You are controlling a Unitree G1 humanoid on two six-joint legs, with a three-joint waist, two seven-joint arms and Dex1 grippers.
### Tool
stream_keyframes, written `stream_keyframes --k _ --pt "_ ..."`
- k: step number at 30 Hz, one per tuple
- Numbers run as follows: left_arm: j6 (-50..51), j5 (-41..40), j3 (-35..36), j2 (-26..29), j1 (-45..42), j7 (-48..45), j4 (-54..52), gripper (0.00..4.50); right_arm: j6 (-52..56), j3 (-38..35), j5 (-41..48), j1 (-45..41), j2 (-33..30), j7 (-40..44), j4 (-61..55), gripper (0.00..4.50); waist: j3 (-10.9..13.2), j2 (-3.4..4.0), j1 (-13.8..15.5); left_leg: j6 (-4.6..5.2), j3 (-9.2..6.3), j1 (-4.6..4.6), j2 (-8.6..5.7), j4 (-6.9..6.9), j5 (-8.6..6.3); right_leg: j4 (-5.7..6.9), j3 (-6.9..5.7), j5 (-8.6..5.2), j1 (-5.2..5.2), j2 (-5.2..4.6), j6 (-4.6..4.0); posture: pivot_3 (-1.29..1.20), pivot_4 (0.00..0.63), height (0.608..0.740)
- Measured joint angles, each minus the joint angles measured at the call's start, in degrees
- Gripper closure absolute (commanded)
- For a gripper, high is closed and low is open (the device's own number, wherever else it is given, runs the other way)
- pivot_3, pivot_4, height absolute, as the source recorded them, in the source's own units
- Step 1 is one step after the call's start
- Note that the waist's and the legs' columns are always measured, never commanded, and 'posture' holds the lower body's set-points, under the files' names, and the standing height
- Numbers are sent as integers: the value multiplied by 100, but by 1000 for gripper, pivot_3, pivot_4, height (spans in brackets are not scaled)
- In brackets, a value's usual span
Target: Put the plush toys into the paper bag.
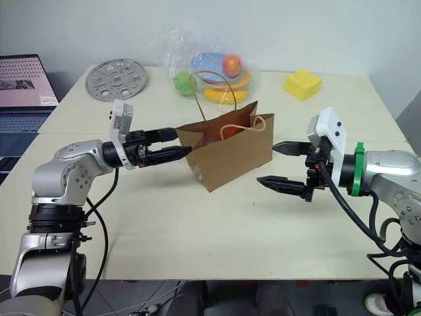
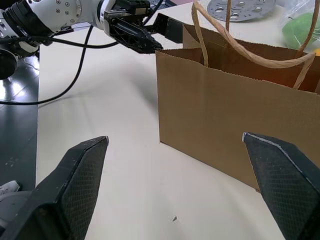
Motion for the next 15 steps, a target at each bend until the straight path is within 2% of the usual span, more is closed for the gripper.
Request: stream_keyframes --k 5,15 --pt "48 0 -37 16 286 51 -438 298 0 8 0 -2 -10 -42 3 0 0 0 1 0 -1 0 0 0 0 0 0 0 0 0 0 0 150 740" --pt "17 66 -113 13 395 184 -592 298 -1 20 -2 -13 -11 -50 6 0 0 0 2 0 0 0 0 1 0 0 0 0 0 0 0 0 150 740"
